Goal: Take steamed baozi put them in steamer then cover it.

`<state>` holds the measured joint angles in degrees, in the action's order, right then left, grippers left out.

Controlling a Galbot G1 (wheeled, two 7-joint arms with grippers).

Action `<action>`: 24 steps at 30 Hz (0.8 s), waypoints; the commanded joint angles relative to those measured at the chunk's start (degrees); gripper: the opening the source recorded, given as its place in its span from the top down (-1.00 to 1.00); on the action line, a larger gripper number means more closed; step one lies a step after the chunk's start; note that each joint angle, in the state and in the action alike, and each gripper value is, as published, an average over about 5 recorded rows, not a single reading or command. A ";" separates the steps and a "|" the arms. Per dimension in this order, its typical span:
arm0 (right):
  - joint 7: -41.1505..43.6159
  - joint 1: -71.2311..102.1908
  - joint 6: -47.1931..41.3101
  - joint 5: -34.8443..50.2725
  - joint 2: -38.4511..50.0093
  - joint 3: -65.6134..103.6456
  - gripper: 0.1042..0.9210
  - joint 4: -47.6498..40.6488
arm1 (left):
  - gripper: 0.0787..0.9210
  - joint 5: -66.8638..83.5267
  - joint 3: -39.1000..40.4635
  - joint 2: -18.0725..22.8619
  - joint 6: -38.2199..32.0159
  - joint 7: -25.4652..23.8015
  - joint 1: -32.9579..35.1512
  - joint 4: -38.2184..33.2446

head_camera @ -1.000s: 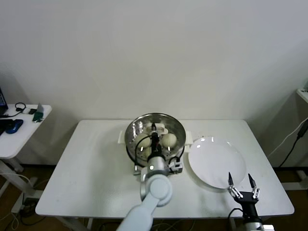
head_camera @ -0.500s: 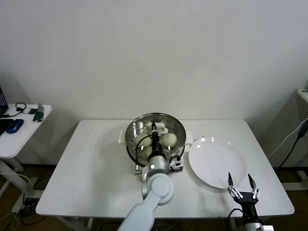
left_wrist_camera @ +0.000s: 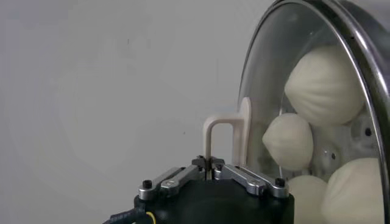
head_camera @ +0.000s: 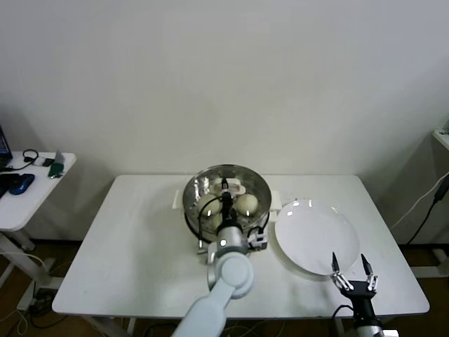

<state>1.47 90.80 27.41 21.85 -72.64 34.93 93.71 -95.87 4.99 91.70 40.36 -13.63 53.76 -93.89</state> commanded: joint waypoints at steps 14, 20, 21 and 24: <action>0.05 0.05 -0.57 -0.47 -0.22 0.05 -0.76 0.97 | 0.54 8.16 1.93 -4.79 -0.01 -1.80 -0.14 -6.77; 0.08 -0.05 -1.21 -0.50 -0.10 0.09 -0.76 1.43 | 0.13 16.88 3.82 -9.96 1.03 -1.60 0.95 -13.12; 0.09 -0.06 -1.30 -0.50 -0.06 0.10 -0.76 1.49 | 0.07 17.93 3.80 -10.91 1.04 -1.55 1.43 -14.26; 0.09 -0.03 -1.60 -0.47 0.10 0.10 -0.76 1.66 | -0.14 20.40 2.97 -13.54 0.36 -0.54 3.54 -17.73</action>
<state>1.56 90.78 26.23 21.38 -72.66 34.99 95.16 -86.62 7.44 85.52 40.74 -15.01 54.45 -101.88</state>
